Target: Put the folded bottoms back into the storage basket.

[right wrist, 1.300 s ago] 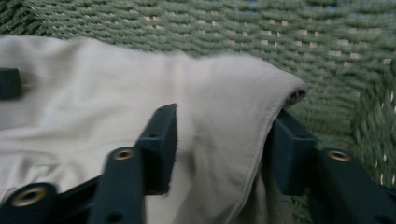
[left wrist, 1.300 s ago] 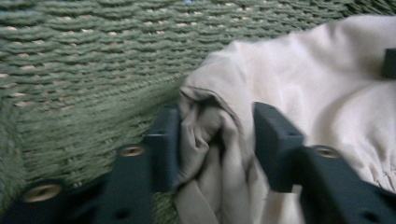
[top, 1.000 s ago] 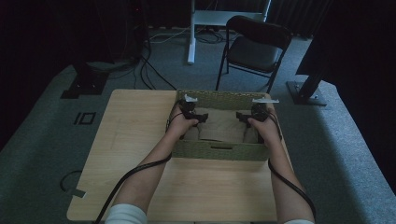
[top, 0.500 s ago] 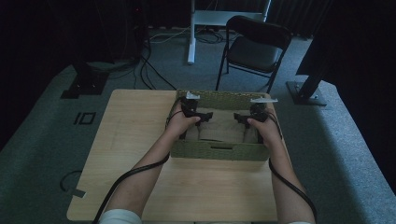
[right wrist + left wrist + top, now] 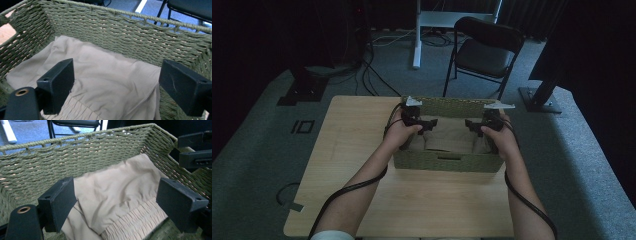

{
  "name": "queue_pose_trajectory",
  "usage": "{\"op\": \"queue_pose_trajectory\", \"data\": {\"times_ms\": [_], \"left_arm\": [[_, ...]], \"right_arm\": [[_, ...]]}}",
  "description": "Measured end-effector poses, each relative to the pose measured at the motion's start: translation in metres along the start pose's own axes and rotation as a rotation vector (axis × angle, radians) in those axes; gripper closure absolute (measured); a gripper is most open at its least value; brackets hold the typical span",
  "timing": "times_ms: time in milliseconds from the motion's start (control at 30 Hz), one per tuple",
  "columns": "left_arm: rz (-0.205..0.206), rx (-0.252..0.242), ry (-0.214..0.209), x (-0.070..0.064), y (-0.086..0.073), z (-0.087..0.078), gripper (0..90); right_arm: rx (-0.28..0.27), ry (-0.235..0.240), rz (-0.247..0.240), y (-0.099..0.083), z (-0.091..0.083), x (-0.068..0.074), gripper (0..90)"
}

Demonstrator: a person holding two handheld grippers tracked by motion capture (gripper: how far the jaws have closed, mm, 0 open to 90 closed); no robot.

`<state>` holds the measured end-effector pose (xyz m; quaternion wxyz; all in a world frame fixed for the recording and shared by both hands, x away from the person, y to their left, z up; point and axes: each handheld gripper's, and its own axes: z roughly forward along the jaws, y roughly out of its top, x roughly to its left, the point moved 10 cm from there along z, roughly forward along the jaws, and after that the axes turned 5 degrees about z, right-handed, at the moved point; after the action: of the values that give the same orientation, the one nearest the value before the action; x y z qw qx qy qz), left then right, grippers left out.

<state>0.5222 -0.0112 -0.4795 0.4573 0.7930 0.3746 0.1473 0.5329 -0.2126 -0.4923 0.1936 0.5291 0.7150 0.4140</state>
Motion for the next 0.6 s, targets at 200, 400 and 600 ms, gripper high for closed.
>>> {"op": "queue_pose_trajectory", "data": {"times_ms": [200, 400, 600], "left_arm": [[0.004, -0.021, -0.018, -0.008, 0.001, -0.012, 16.2], [0.012, -0.042, -0.015, -0.012, 0.007, -0.026, 16.1], [0.021, -0.057, -0.025, -0.018, 0.007, -0.039, 16.1]], "right_arm": [[-0.016, 0.009, -0.041, 0.0, -0.013, 0.006, 12.7], [-0.042, 0.018, -0.054, 0.003, -0.025, 0.012, 12.6], [-0.067, 0.035, -0.068, 0.004, -0.037, 0.02, 12.6]]}}
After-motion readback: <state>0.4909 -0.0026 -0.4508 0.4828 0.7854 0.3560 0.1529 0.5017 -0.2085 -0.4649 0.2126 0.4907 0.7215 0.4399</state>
